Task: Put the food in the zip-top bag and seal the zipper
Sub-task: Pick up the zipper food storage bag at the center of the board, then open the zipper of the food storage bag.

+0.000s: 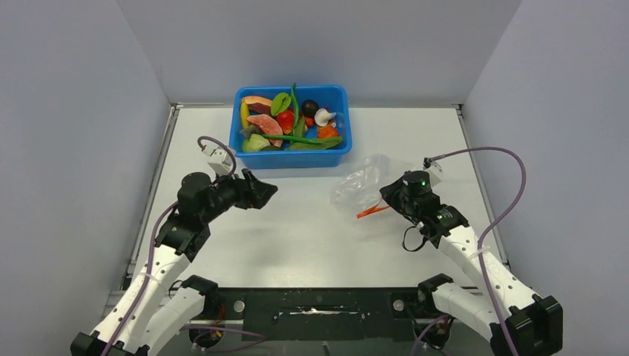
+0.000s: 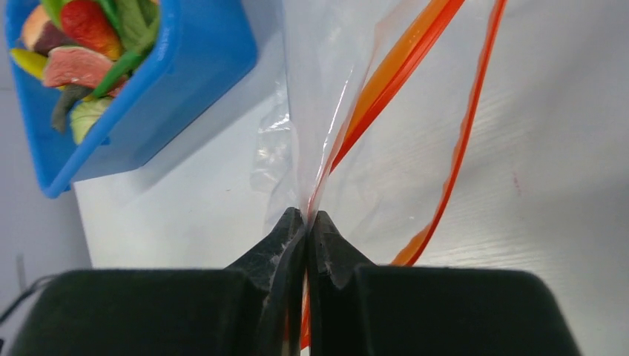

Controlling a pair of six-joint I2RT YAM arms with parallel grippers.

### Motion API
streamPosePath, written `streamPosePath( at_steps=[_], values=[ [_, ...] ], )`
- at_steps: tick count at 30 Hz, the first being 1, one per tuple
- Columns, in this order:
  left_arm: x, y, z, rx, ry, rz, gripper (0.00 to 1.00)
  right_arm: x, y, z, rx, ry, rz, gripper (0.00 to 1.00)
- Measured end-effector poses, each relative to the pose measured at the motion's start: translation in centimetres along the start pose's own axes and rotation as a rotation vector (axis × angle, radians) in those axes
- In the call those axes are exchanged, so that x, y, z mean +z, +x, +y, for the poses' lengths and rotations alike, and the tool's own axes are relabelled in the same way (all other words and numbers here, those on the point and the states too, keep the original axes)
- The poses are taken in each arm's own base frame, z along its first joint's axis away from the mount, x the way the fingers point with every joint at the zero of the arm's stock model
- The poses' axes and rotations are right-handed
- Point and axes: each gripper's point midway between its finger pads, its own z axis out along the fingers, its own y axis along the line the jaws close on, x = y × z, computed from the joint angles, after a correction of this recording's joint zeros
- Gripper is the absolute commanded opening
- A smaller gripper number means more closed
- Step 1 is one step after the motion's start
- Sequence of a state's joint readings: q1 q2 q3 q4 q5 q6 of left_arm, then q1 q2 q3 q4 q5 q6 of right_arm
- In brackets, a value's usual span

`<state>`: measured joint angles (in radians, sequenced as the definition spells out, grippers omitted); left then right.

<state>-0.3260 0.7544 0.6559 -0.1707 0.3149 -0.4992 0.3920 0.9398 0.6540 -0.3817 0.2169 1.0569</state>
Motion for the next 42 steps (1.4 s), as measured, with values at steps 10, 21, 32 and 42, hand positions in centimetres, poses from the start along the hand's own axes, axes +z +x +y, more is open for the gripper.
streamPosePath(
  at_steps=[10,21,32,42],
  values=[
    [2.3,2.3,-6.9,0.061,0.185,0.096,0.69,-3.7,1.3,8.0,-0.030,-0.225,0.065,0.00],
    [4.0,3.5,-10.6,0.086,0.272,0.114,0.70,-3.8,5.9,12.7,-0.120,-0.303,0.173,0.00],
    [5.7,4.6,-10.3,0.048,0.270,0.095,0.70,-3.7,7.0,15.3,-0.136,-0.348,0.195,0.00],
    [7.0,7.5,-8.9,0.066,0.234,0.145,0.70,-3.5,7.8,16.6,-0.144,-0.364,0.215,0.02]
  ],
)
